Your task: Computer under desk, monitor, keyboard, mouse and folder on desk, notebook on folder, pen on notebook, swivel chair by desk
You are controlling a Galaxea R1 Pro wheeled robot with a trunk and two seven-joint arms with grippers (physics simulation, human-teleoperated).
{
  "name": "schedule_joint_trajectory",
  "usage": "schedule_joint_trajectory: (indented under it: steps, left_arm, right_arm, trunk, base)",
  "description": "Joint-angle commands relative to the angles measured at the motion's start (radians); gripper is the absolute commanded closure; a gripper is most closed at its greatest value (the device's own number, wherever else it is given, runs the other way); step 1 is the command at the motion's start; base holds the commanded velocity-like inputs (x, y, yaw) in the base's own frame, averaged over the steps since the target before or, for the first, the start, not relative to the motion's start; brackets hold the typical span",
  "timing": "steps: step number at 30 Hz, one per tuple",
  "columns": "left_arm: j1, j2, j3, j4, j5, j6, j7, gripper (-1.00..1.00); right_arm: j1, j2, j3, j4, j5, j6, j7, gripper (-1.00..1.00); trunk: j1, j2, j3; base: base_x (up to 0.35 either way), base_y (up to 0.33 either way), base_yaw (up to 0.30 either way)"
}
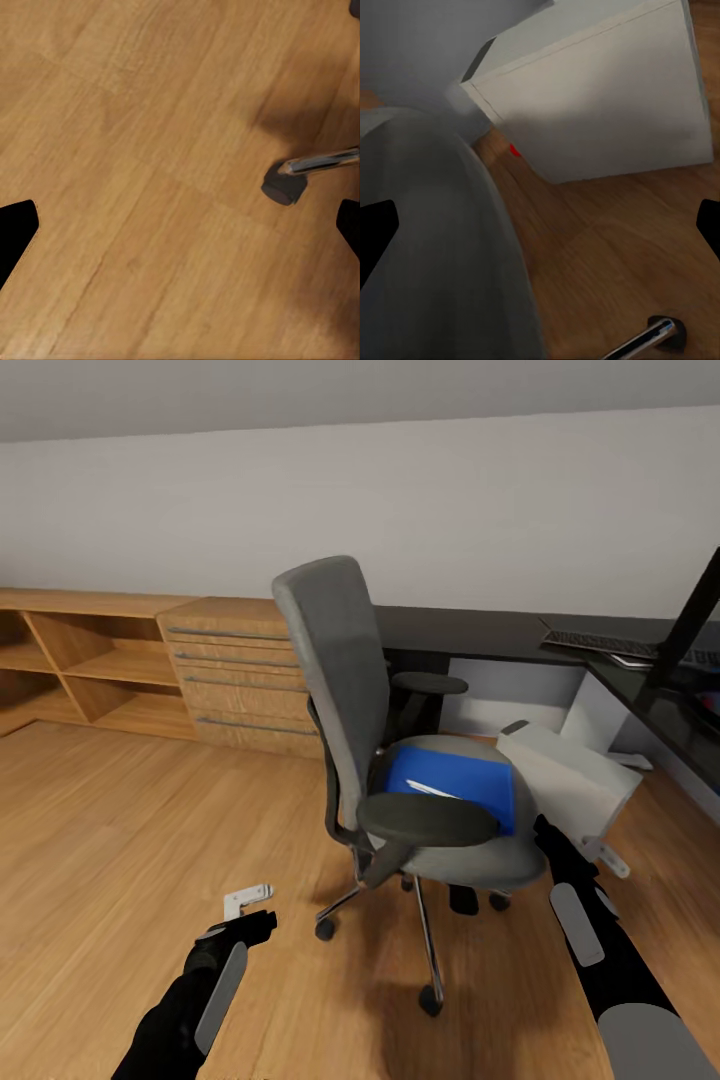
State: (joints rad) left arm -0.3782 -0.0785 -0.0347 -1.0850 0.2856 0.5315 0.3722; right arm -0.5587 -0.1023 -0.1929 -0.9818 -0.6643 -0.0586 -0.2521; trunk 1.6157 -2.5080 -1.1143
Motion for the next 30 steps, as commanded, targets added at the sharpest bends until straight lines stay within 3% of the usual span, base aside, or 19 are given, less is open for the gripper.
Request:
schedule_joint_trajectory:
  steps: [1, 16, 30]
  left_arm:
    - [-0.001, 0.0, -0.002, -0.001, 0.01, 0.002, 0.01, -1.0]
    - [0.0, 0.0, -0.003, -0.001, 0.01, 0.002, 0.011, -1.0]
    - [-0.001, 0.0, -0.001, -0.001, 0.01, -0.016, 0.013, -1.0]
  right_arm:
    - [0.0, 0.0, 0.003, 0.002, -0.018, -0.005, -0.003, -1.0]
    - [0.0, -0.009, -0.009, 0.003, -0.018, -0.002, -0.003, -1.0]
    - [0.0, -0.008, -0.013, 0.003, -0.018, -0.001, -0.003, -1.0]
  trunk:
    - [0.0, 0.0, -0.001]
    - [0.0, 0.0, -0.001]
    - [0.0, 0.0, -0.001]
  base:
    - [0.0, 0.0, 0.035]
    - [0.0, 0.0, -0.204]
    - [0.151, 0.0, -0.019]
